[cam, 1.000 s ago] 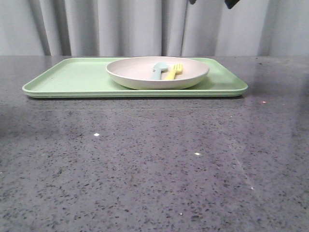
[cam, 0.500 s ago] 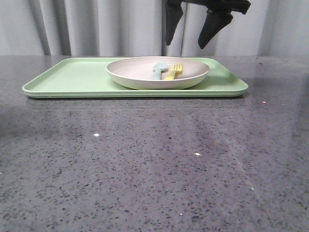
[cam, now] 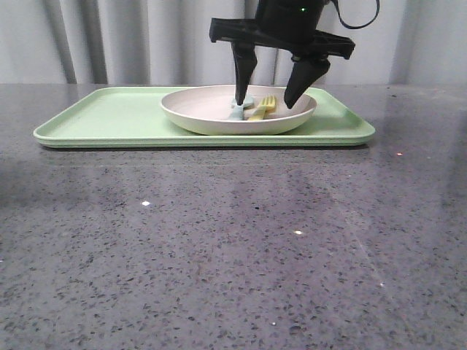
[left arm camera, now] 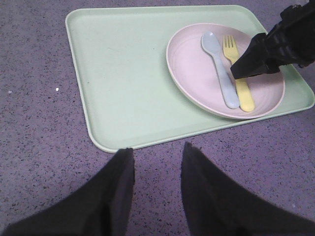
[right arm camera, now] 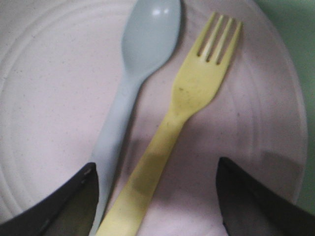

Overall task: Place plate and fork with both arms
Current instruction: 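Lower the right gripper into the plate and grasp the yellow fork, then lift the yellow fork out of the plate with the right gripper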

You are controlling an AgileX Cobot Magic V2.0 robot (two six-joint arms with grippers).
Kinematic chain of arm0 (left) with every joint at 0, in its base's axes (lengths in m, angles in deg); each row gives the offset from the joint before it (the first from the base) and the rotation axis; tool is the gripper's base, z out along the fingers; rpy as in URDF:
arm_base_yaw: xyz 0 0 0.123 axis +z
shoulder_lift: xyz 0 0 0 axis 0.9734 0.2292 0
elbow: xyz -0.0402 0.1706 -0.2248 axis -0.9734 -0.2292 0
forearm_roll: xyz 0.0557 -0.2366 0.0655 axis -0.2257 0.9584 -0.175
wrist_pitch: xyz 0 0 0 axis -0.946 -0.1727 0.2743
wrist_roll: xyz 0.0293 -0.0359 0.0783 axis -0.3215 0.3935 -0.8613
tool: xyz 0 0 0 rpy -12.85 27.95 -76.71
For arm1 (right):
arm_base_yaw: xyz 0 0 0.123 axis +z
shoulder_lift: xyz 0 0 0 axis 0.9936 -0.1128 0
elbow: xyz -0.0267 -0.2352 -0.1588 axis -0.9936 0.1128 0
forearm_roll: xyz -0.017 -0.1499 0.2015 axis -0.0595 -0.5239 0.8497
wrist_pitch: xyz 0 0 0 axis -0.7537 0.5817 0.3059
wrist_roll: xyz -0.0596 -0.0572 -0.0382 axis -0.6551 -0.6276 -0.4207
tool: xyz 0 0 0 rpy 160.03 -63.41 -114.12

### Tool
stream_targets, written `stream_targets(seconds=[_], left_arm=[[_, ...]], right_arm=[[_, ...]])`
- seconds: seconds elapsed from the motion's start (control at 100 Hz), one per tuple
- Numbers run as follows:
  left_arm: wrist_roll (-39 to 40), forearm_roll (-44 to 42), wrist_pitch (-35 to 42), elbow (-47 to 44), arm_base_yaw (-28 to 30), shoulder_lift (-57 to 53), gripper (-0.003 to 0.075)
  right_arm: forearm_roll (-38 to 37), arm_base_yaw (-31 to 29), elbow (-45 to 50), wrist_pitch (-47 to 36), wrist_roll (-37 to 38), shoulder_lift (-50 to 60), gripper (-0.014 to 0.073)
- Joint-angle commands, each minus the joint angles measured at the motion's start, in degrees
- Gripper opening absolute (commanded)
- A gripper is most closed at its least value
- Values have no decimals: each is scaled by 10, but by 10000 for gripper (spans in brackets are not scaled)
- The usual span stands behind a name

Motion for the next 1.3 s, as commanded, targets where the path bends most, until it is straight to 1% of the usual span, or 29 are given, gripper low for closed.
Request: stream_targets(seconds=[0.0,0.09,0.54,0.61,0.78,0.92,1.13,1.29], left_arm=[[2,9,40,15,1,-9,242],[2,9,40,15,1,-9,242],[2,9,40,15,1,-9,242],[2,9,40,15,1,-9,242],[2,9,40,15,1,-9,242],[2,9,40,15,1,-9,242],[2,9,40,15,1,-9,242],[2,9,40,15,1,-9,242]], right_arm=[[-17,-1,-17,-23,4,31,510],[-32,-1,-17,-22,8,30,510],[-32,-1,-17,-20,10,10,500],[-32,-1,-17,-20,10,10,448],[-32,-1,-17,-19,10,10,239],[-32,-1,-17,-21,10,10,116],[-32,-1,-17,-29,10,24,1],[-32,-1,-17,-25,10,46,-27]])
